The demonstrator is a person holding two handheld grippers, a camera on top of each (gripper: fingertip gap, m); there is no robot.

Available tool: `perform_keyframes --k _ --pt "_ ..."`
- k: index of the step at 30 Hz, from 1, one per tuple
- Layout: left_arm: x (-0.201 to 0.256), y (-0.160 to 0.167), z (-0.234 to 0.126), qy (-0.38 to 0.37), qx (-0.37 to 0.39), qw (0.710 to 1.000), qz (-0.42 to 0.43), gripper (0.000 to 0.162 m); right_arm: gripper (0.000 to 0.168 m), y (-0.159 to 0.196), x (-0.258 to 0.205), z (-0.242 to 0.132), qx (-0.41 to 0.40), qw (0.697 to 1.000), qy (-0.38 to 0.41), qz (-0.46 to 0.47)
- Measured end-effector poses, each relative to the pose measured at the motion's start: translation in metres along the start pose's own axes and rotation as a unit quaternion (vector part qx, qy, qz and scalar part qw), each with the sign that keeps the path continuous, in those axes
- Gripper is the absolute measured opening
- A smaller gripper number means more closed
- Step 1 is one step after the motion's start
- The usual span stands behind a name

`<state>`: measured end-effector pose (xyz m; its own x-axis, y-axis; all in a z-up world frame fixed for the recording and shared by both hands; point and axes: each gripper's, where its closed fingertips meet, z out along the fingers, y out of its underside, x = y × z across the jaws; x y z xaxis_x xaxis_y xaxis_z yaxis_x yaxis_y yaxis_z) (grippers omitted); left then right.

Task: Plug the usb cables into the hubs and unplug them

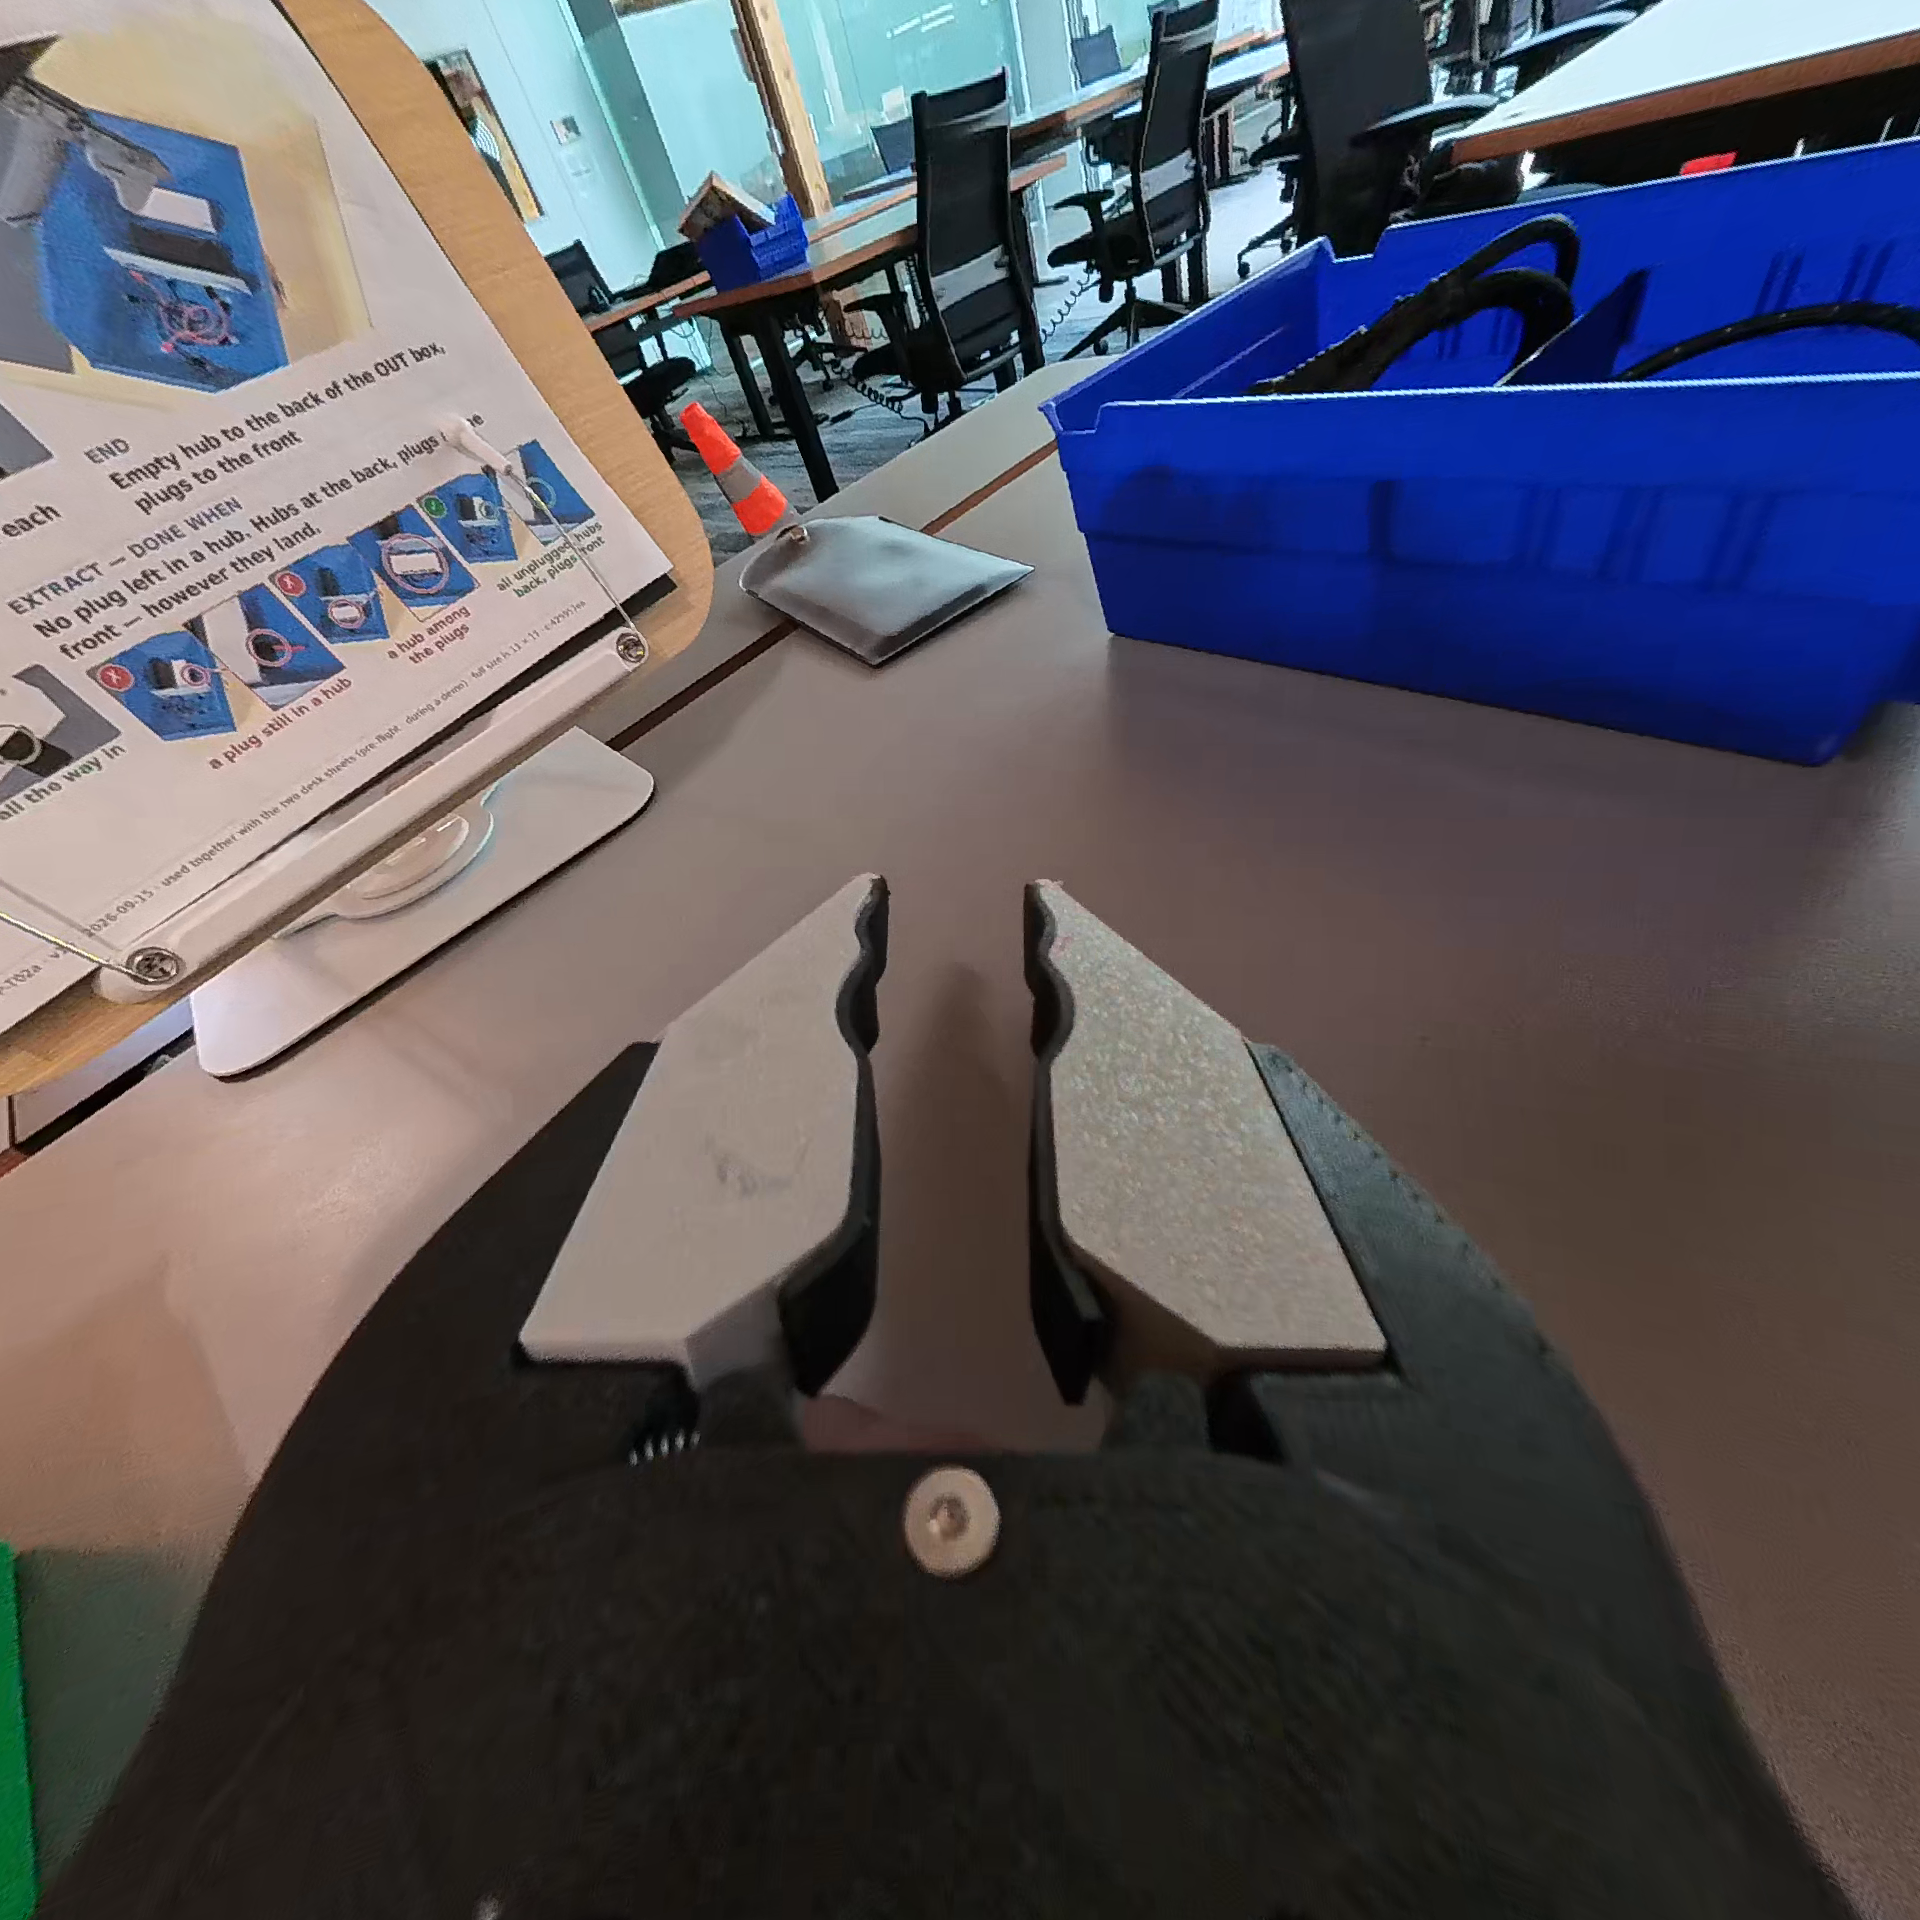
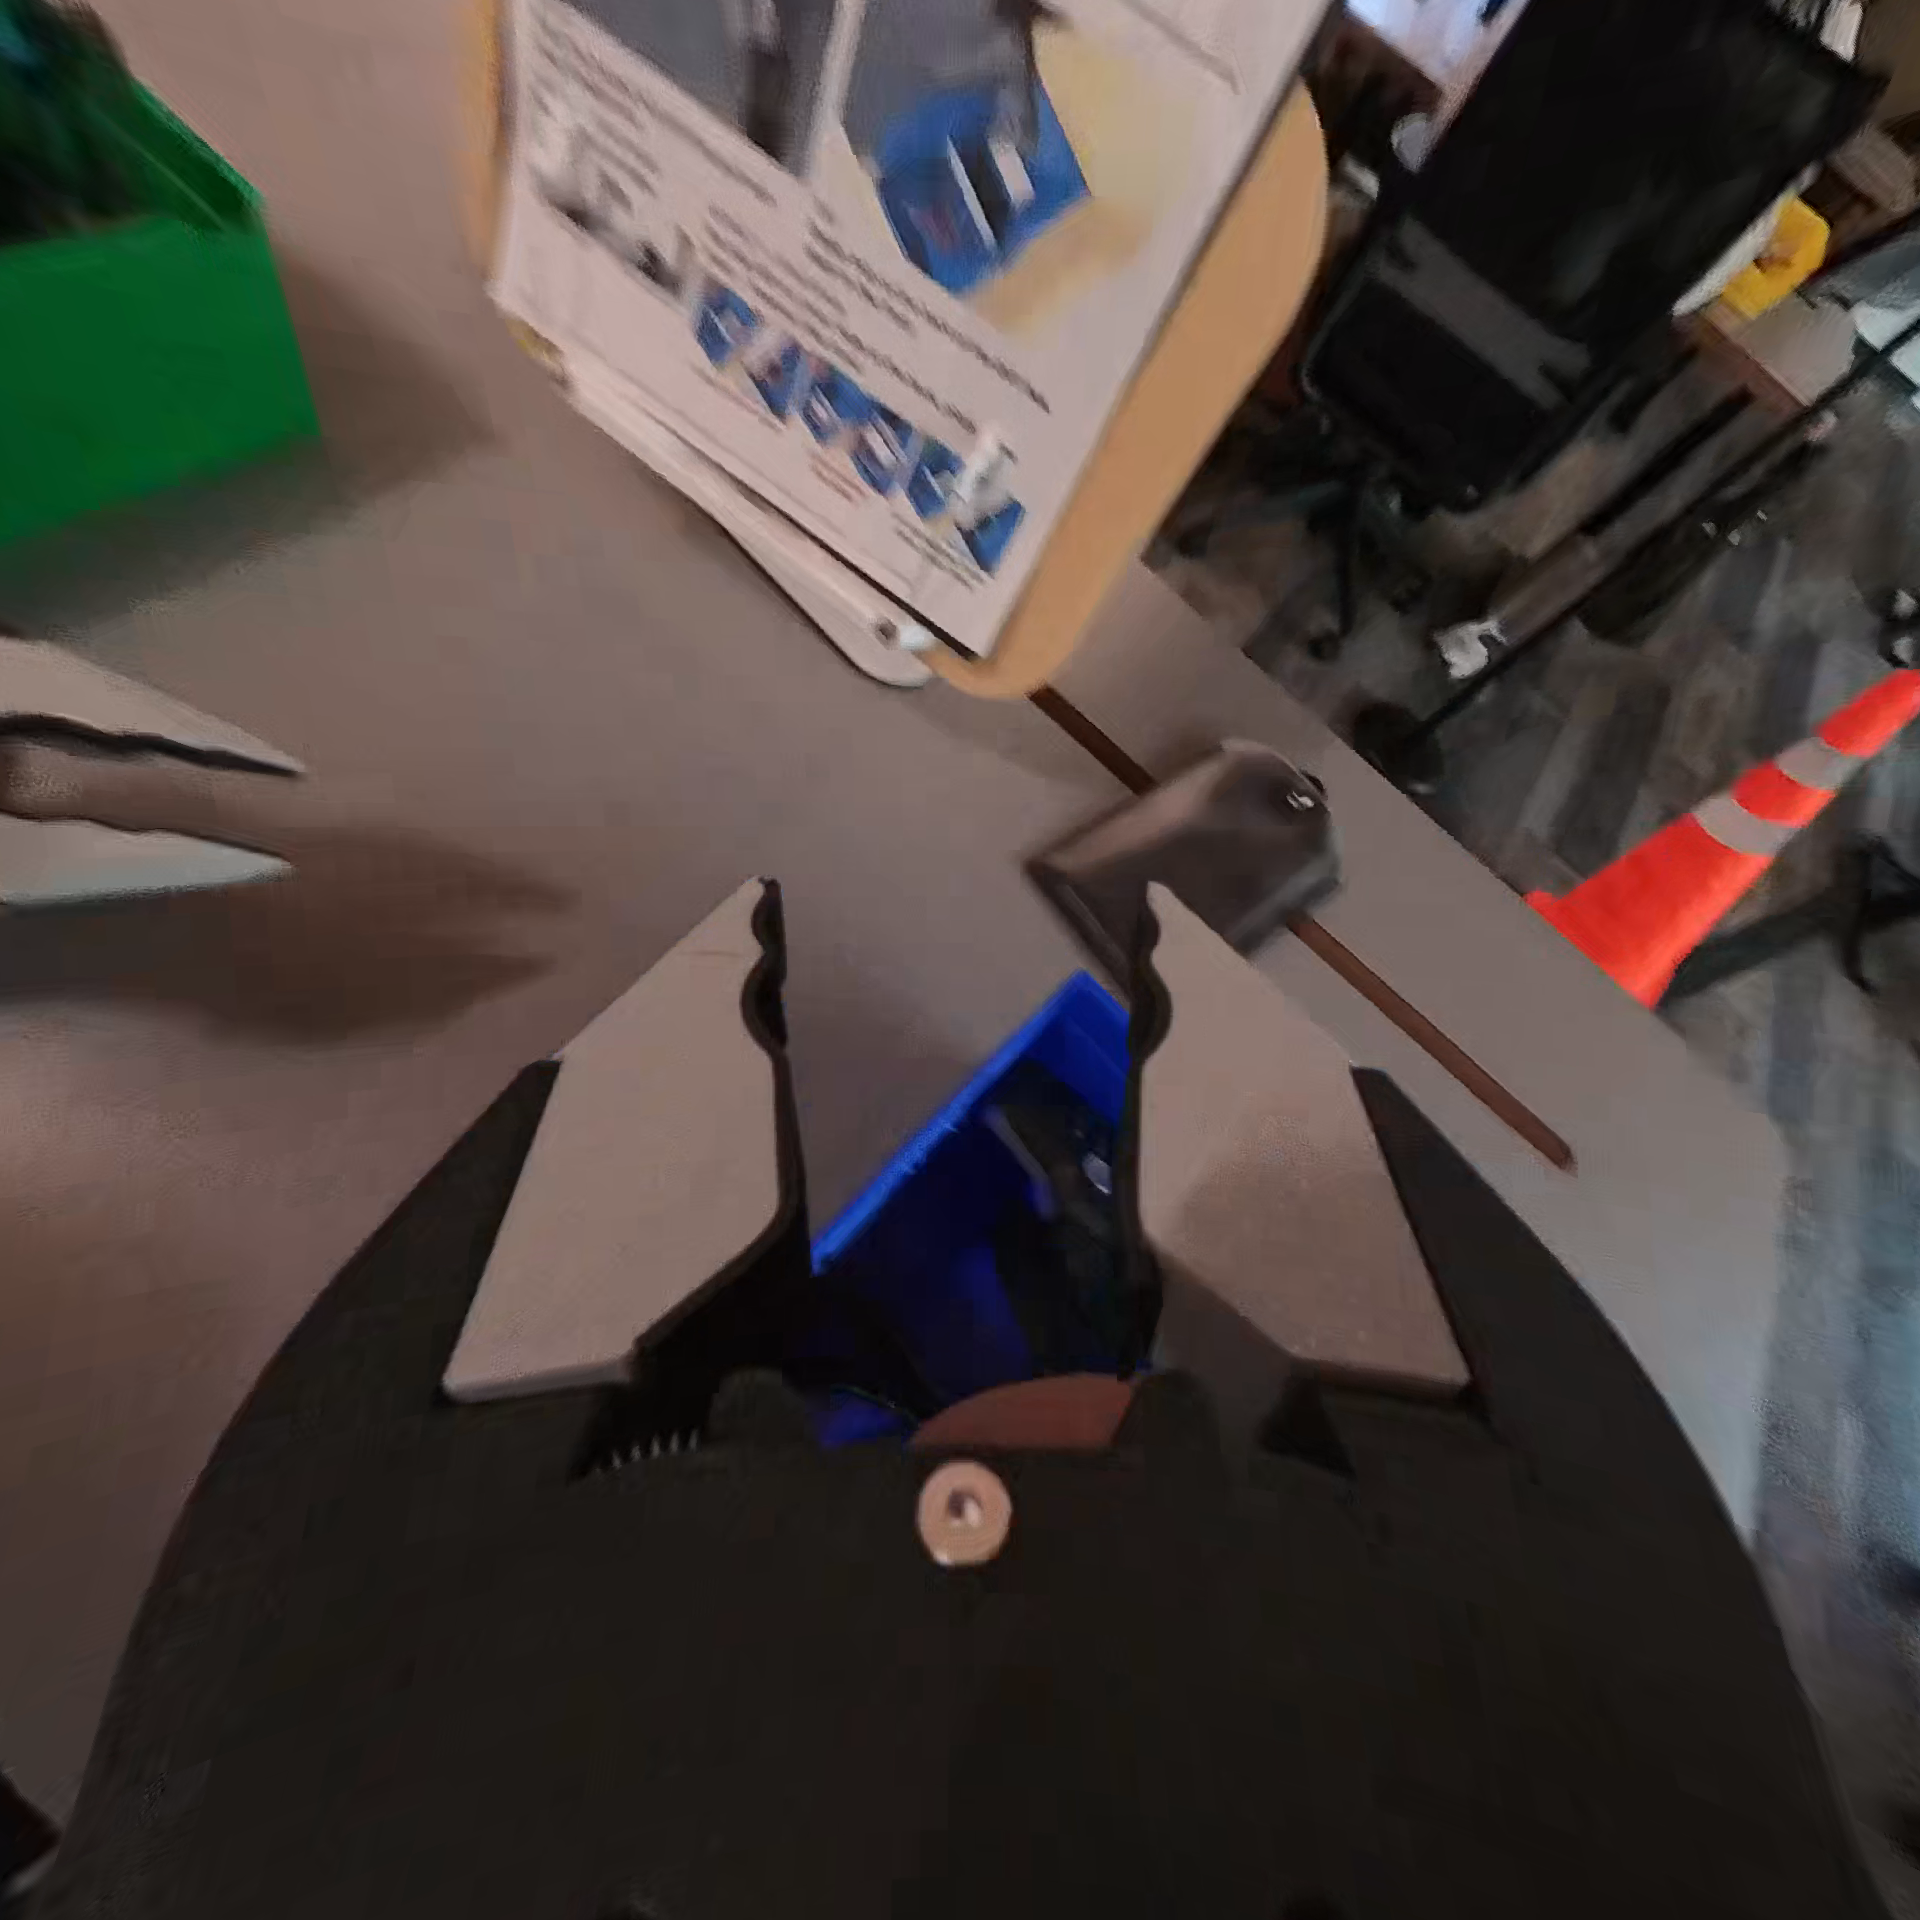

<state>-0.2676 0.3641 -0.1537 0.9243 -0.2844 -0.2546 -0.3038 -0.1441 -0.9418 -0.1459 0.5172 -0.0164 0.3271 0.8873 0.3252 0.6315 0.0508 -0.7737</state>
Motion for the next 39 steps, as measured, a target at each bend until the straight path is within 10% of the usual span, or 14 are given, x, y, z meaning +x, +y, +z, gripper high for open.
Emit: perform_keyframes --k 5,8,17,39 --pt "-0.002 -0.003 -0.002 -0.006 0.008 1.000 0.005 0.025 0.052 -0.040 -0.117 -0.007 0.198 0.959 -0.150 0.139" --pt "-0.004 0.002 -0.002 -0.014 0.007 1.000 0.007 0.025 0.060 -0.019 -0.165 0.041 0.186 0.959 -0.154 0.149" --pt "-0.009 0.018 -0.005 -0.027 -0.013 1.000 -0.006 0.025 0.064 0.029 -0.182 0.131 0.138 0.981 -0.049 0.130" --pt "-0.003 0.003 -0.009 -0.016 -0.006 1.000 -0.016 0.032 0.064 0.055 -0.197 0.148 0.075 0.984 -0.091 0.131"
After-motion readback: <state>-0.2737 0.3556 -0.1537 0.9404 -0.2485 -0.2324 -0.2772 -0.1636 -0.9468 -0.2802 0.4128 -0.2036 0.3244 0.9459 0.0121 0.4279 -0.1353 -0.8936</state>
